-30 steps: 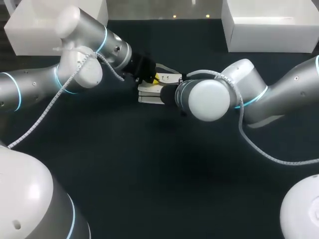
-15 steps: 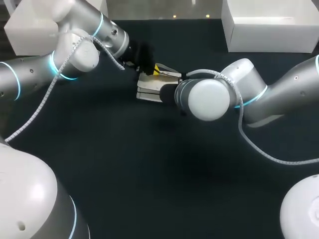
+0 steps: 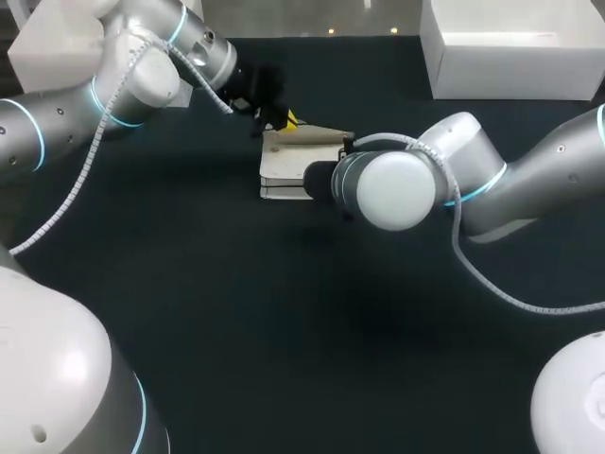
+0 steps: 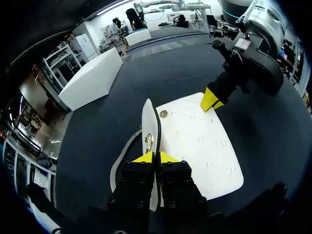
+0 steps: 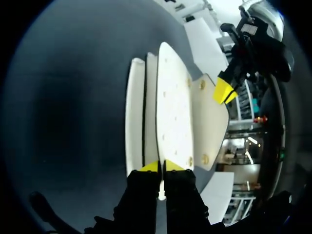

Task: Pick up the bag, open it, inspect its contents, close it, and place it on the opposite side

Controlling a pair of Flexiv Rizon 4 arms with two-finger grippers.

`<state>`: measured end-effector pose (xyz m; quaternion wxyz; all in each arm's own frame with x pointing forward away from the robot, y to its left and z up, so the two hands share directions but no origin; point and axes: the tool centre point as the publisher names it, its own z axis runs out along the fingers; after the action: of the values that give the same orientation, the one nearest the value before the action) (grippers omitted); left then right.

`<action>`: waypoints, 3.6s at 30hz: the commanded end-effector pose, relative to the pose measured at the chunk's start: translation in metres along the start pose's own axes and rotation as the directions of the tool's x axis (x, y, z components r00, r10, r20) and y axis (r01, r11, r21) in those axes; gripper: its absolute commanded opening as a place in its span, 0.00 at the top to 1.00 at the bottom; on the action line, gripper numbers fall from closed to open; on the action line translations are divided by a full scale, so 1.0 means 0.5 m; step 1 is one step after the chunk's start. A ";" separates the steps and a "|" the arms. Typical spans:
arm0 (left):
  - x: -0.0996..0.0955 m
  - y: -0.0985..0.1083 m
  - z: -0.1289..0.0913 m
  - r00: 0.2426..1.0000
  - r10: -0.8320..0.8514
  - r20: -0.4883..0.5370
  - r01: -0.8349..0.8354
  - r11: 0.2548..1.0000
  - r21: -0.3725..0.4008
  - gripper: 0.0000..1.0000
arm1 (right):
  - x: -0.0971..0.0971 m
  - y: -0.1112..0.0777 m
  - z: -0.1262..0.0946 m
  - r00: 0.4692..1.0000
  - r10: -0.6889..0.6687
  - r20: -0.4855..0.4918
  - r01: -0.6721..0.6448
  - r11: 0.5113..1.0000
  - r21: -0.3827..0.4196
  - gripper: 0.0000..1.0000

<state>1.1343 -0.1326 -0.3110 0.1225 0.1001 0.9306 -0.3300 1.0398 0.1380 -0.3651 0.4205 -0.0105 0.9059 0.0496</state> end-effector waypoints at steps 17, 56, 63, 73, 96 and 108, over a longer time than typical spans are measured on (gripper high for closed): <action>0.027 0.008 0.028 0.996 0.051 0.076 -0.047 0.997 -0.054 0.22 | 0.006 -0.004 0.000 1.000 0.000 0.013 0.000 1.000 -0.007 1.00; -0.037 0.067 0.081 0.996 -0.027 0.082 0.039 0.988 -0.149 0.75 | 0.006 -0.004 0.000 1.000 0.000 0.013 0.000 1.000 -0.007 1.00; -0.037 0.070 0.082 0.996 -0.031 0.079 0.043 0.987 -0.154 1.00 | 0.006 -0.004 0.000 1.000 0.000 0.013 0.000 1.000 -0.007 1.00; -0.036 0.068 0.076 0.996 -0.034 0.077 0.045 0.989 -0.142 1.00 | 0.006 -0.004 0.000 1.000 0.000 0.013 0.000 1.000 -0.007 1.00; -0.036 -0.027 -0.009 0.994 -0.018 0.110 0.030 0.994 -0.106 1.00 | -0.057 -0.025 -0.123 0.997 0.072 -0.001 -0.072 0.997 0.035 0.00; -0.019 -0.092 -0.075 0.993 0.000 0.118 0.011 0.995 -0.096 1.00 | -0.110 -0.012 -0.169 0.999 0.052 0.010 -0.052 0.998 0.029 0.84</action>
<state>1.1356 -0.1489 -0.2641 0.1787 0.0737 0.9359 -0.2946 1.0106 0.1214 -0.2752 0.4302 0.0194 0.9010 0.0516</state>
